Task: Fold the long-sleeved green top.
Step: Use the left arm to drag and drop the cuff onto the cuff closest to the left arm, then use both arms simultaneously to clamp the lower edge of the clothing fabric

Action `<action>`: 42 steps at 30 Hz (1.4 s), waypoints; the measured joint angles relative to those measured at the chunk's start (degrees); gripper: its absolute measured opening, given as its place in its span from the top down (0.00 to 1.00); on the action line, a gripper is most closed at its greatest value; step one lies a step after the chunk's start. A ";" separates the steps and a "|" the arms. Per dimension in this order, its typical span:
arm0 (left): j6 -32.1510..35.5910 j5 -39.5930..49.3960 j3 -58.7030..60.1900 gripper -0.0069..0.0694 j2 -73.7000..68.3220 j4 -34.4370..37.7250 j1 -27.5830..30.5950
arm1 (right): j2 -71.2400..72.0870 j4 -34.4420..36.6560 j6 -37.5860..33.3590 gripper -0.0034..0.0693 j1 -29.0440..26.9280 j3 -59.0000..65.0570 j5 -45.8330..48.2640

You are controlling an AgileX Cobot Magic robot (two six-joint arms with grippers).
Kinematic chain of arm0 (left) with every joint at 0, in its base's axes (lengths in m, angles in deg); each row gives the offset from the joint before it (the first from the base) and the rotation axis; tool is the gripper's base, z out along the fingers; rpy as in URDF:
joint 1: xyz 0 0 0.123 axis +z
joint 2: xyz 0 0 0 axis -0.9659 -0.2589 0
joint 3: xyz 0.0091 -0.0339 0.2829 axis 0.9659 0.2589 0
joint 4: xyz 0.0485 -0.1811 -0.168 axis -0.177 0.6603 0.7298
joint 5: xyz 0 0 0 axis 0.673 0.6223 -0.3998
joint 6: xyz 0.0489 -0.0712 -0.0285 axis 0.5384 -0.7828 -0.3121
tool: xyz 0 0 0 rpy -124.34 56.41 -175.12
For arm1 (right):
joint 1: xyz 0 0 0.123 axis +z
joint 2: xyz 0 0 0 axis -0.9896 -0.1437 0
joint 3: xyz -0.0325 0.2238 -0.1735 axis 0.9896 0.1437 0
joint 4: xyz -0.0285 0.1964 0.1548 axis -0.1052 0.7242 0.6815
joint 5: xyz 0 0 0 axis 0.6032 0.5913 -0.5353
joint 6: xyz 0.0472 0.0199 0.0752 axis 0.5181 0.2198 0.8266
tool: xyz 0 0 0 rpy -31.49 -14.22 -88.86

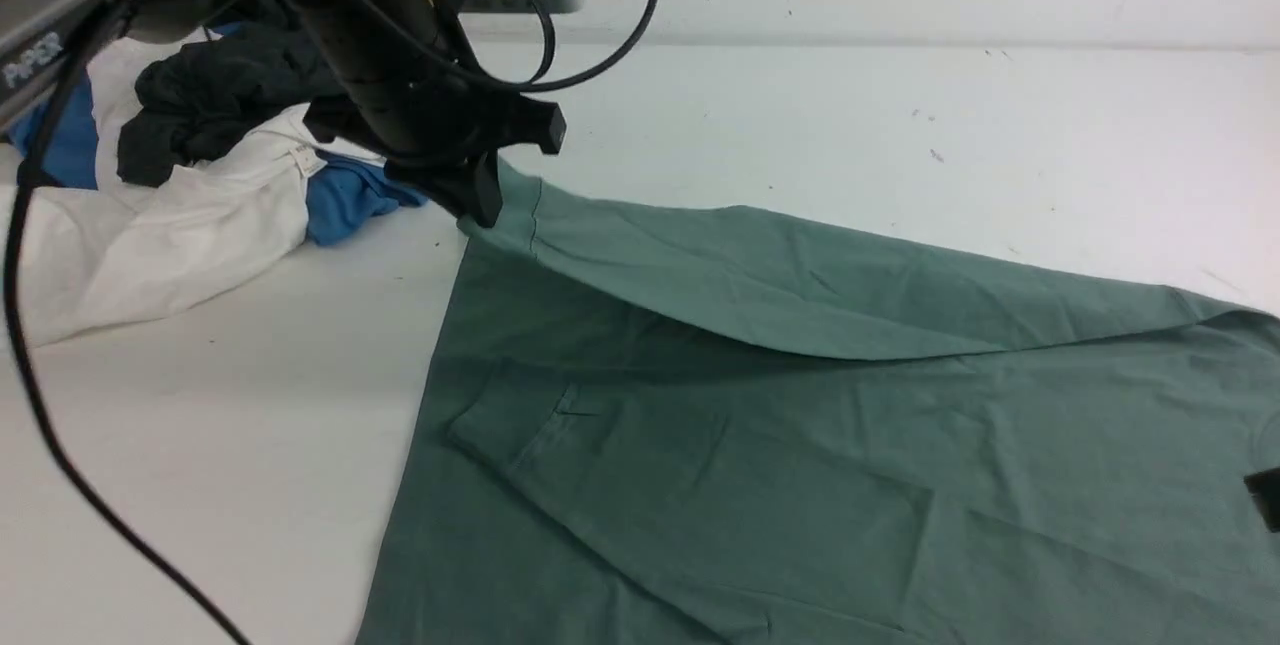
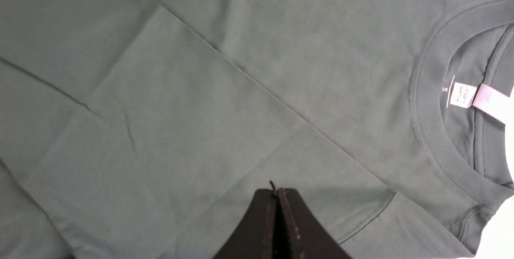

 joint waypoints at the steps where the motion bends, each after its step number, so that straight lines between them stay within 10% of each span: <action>1: 0.08 0.00 4.87 0.88 3.17 0.17 -0.56 | 0.00 0.49 0.00 0.97 0.00 0.00 0.00; 22: -4.42 -1.89 33.63 0.87 14.39 -1.11 -5.36 | -0.05 7.10 -4.96 0.97 0.00 0.00 0.23; 34: -4.74 -1.85 33.89 0.54 13.00 -2.64 -5.40 | -0.05 7.52 -5.43 0.97 0.00 0.00 0.23; 42: -7.48 -1.69 45.94 0.67 17.86 -3.84 -9.68 | -0.05 8.20 -6.26 0.97 0.00 0.00 0.23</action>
